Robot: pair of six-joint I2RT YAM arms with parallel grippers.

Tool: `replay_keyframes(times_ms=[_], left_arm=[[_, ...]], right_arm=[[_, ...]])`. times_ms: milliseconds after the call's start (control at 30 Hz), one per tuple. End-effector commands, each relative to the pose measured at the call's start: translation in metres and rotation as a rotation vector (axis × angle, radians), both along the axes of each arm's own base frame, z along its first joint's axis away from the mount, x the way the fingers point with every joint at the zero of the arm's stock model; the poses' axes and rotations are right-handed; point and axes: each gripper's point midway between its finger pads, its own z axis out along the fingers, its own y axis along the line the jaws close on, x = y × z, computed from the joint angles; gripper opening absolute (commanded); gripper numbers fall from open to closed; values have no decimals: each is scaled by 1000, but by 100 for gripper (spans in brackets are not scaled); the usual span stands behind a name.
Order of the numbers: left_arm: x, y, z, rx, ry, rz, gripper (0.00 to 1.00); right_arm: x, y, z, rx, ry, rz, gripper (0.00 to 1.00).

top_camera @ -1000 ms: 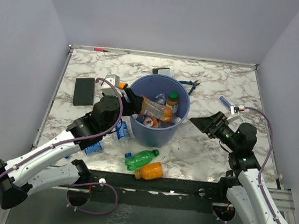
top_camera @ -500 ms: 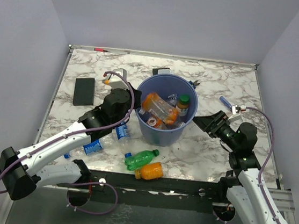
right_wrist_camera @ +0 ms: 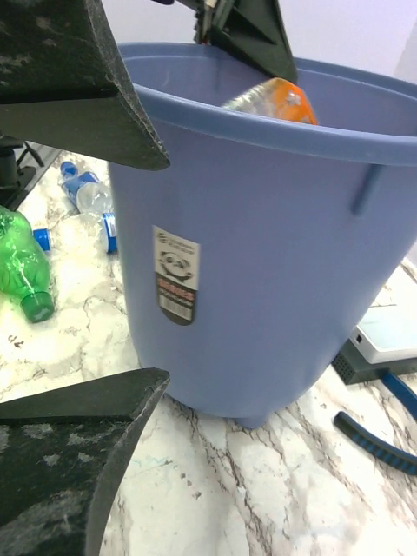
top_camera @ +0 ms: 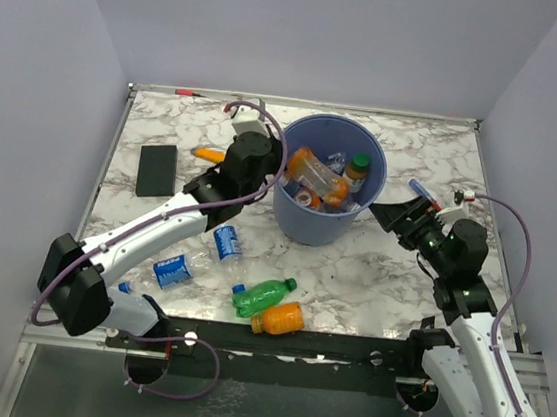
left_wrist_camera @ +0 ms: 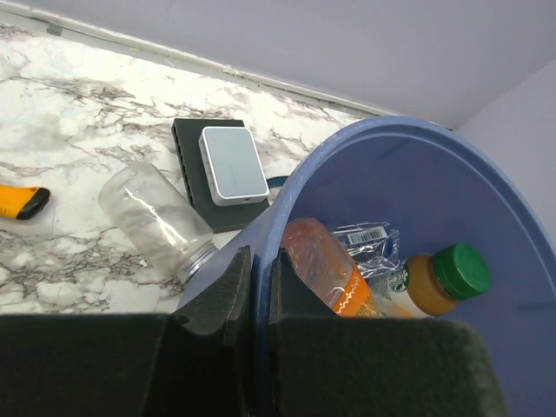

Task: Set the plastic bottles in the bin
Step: Move the trash bin to the center of the board, then pick up the plastic bottle at the center of the board.

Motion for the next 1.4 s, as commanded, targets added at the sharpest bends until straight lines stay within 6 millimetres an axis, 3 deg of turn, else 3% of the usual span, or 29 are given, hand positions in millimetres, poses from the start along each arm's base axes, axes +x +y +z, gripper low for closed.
replay_keyframes(times_ms=[0, 200, 367, 500, 533, 633, 700, 833, 933, 1033, 1133, 1267, 1367], left_arm=[[32, -2, 10, -84, 2, 18, 0], [47, -1, -12, -106, 58, 47, 0], [53, -18, -25, -155, 104, 12, 0], [55, -25, -22, -168, 105, -12, 1], [54, -23, -17, -164, 92, -9, 12], [51, -9, 6, -149, 35, 22, 58], [47, 5, 29, -149, -16, 51, 77], [37, 36, 66, -141, -94, 118, 98], [31, 69, 72, -138, -120, 230, 99], [38, 104, 33, -211, -37, 330, 99], [53, 118, -24, -307, 108, 370, 99], [74, 109, -76, -317, 231, 385, 99], [93, 97, -90, -325, 262, 376, 99]], right_arm=[[0, -17, 0, -75, 24, -85, 100], [-6, -31, 6, -127, 16, -146, 100], [-10, -34, 18, -137, -12, -157, 100], [-11, -34, 23, -141, -19, -152, 100], [-12, -34, 25, -141, -21, -150, 100], [-14, -34, 27, -146, -24, -150, 100], [-16, -34, 28, -147, -26, -149, 100], [-21, -35, 26, -143, -20, -150, 100], [-25, -37, 22, -146, -12, -160, 100], [-29, -43, 20, -158, -12, -188, 100], [-32, -49, 23, -170, -17, -212, 100], [-34, -51, 34, -180, -41, -218, 100], [-36, -52, 43, -187, -63, -224, 100]])
